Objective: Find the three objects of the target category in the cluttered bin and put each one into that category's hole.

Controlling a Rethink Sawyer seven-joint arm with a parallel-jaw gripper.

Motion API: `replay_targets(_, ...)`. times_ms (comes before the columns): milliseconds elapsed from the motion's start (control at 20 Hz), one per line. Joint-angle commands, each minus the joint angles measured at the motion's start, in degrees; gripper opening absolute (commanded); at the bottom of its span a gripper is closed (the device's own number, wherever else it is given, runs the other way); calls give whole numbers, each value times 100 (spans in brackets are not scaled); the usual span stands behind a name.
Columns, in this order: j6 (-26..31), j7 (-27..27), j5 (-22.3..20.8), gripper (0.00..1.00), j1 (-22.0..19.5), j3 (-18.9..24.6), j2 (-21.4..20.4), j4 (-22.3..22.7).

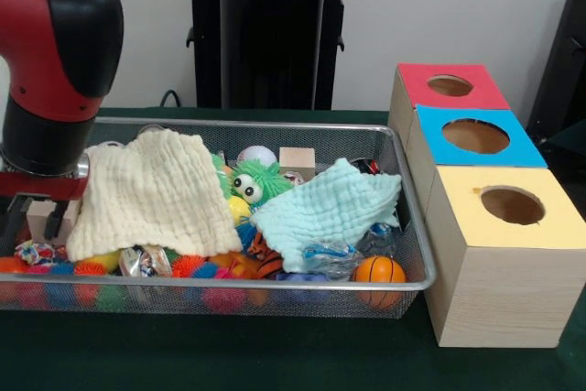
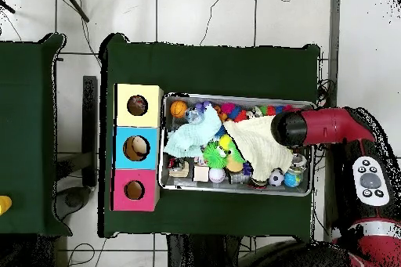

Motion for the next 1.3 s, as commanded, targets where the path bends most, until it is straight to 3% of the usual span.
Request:
replay_targets(50, 313, -49, -27, 100, 134, -156, 513, 248)
replay_targets(400, 112, 314, -105, 100, 420, -475, 300, 445)
replay_targets(700, -330, 164, -91, 100, 332, -372, 635, 333)
replay_targets(1050, -1172, -688, 89, 100, -354, 450, 1095, 293)
replay_targets(1300, -1455, -1308, 77, 100, -756, 1052, 1305, 263)
